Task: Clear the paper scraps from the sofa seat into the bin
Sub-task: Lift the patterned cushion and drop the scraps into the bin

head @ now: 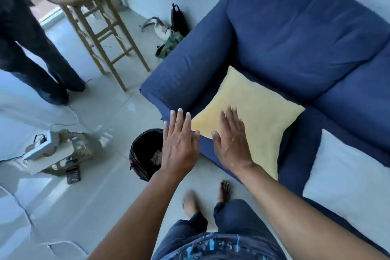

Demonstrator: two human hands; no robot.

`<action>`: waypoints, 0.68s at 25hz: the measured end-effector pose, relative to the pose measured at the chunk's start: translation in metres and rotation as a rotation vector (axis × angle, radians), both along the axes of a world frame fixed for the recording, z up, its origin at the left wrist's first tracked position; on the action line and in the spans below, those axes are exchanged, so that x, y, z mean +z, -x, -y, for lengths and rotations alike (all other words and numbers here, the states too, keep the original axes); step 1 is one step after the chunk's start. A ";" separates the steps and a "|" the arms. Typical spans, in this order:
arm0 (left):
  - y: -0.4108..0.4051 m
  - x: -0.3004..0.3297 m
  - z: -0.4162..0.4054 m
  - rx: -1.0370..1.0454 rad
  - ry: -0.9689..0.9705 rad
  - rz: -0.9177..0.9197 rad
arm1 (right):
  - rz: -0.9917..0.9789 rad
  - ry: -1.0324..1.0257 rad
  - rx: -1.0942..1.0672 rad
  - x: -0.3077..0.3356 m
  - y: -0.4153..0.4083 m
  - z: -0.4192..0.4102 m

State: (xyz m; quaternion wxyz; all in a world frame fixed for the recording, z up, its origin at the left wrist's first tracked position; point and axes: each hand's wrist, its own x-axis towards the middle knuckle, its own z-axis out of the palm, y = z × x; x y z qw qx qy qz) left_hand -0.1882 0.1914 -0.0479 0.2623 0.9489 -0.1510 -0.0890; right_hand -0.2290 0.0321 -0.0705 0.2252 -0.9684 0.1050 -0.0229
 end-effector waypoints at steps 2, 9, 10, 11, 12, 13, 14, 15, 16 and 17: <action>0.011 0.011 0.032 -0.131 0.002 0.016 | 0.012 -0.006 -0.115 0.014 0.028 0.029; 0.073 0.030 0.167 -0.593 0.015 0.093 | 0.056 0.063 -0.511 0.041 0.147 0.129; 0.083 0.030 0.182 -0.629 0.019 0.103 | 0.061 0.063 -0.549 0.043 0.163 0.140; 0.097 0.031 0.199 -0.673 0.017 0.115 | 0.067 0.064 -0.598 0.045 0.183 0.152; 0.118 0.034 0.220 -0.734 0.014 0.123 | 0.068 0.068 -0.660 0.046 0.210 0.167; 0.139 0.037 0.239 -0.787 0.013 0.134 | 0.066 0.075 -0.713 0.047 0.237 0.180; 0.161 0.041 0.259 -0.832 0.017 0.141 | 0.066 0.081 -0.762 0.048 0.264 0.194; 0.184 0.046 0.277 -0.873 0.027 0.151 | 0.062 0.083 -0.804 0.048 0.291 0.206; 0.206 0.051 0.295 -0.904 0.037 0.155 | 0.059 0.085 -0.836 0.050 0.317 0.218; 0.223 0.054 0.308 -0.930 0.046 0.158 | 0.057 0.083 -0.855 0.051 0.337 0.227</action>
